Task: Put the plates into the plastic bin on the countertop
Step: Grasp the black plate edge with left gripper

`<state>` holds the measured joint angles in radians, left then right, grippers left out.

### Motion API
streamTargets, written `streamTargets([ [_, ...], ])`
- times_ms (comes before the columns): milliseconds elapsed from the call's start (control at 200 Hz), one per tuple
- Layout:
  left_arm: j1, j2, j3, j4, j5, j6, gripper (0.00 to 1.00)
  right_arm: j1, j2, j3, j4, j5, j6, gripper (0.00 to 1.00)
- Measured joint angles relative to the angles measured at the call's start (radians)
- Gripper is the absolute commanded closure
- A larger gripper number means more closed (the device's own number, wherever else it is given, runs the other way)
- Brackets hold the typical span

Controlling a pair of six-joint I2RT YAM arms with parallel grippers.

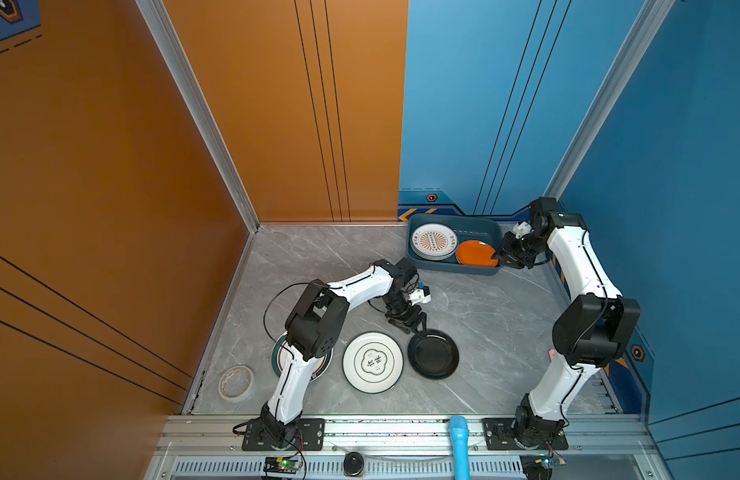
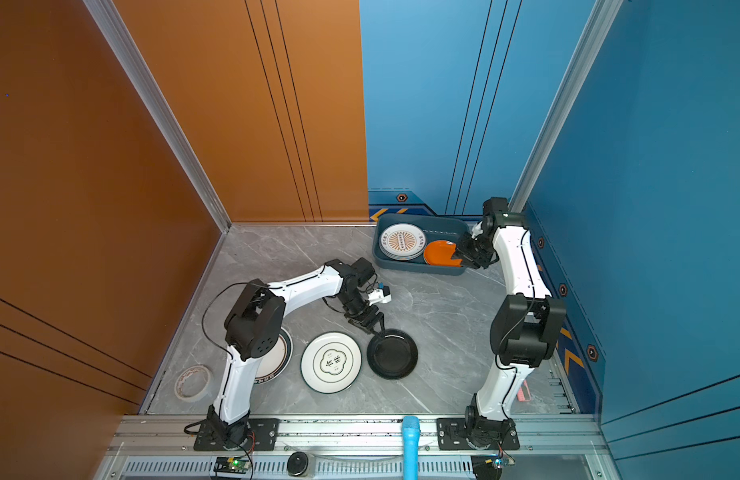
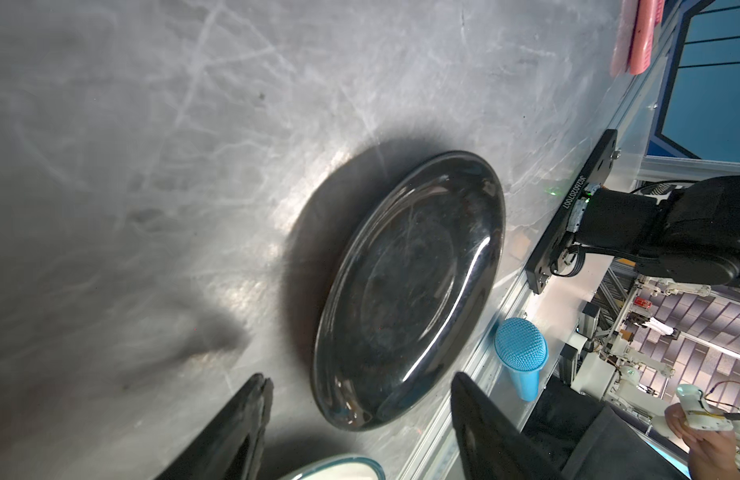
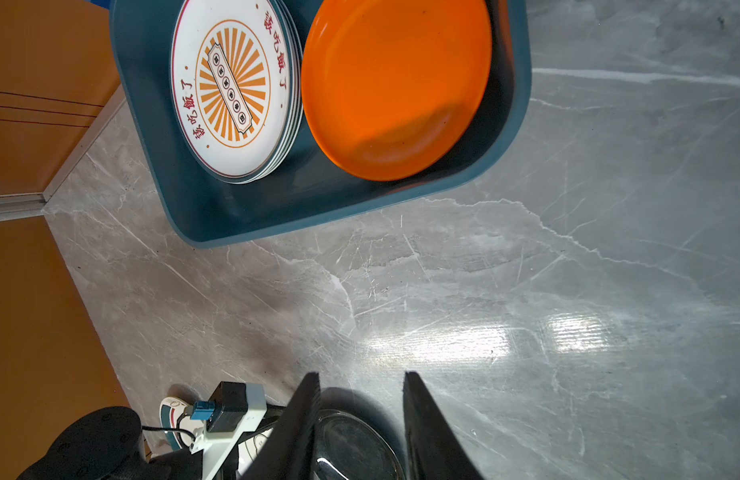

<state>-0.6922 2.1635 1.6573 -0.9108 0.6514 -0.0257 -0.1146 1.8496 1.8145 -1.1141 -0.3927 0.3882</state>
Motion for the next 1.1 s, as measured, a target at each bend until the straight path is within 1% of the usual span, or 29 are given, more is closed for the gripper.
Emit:
streamTargets([
  [260,-0.002,0.038,-0.009,0.002,0.011,0.012,0.38,-0.011,0.0,-0.004,0.003,0.0,0.0,0.64],
  [365,-0.006,0.041,-0.01,0.002,0.011,0.018,0.45,-0.011,-0.01,-0.031,0.008,0.0,0.0,0.64],
  [551,-0.025,0.052,-0.01,0.002,0.013,0.023,0.54,-0.011,-0.016,-0.058,0.008,0.0,-0.008,0.64],
  [626,-0.031,0.056,-0.01,0.002,0.013,0.023,0.6,-0.011,-0.016,-0.062,0.008,0.0,-0.008,0.64],
  [781,-0.033,0.068,-0.01,0.002,0.016,0.019,0.71,-0.011,-0.016,-0.062,0.009,0.0,-0.008,0.64],
  [821,-0.032,0.07,-0.01,0.002,0.019,0.02,0.79,-0.011,-0.017,-0.062,0.009,0.0,-0.008,0.64],
  [901,-0.027,0.078,-0.01,0.002,0.021,0.014,0.89,-0.011,-0.018,-0.062,0.009,0.0,-0.008,0.64],
  [1101,-0.006,0.09,-0.01,0.001,0.051,0.01,0.92,-0.013,-0.051,-0.075,0.015,0.0,-0.008,0.64],
])
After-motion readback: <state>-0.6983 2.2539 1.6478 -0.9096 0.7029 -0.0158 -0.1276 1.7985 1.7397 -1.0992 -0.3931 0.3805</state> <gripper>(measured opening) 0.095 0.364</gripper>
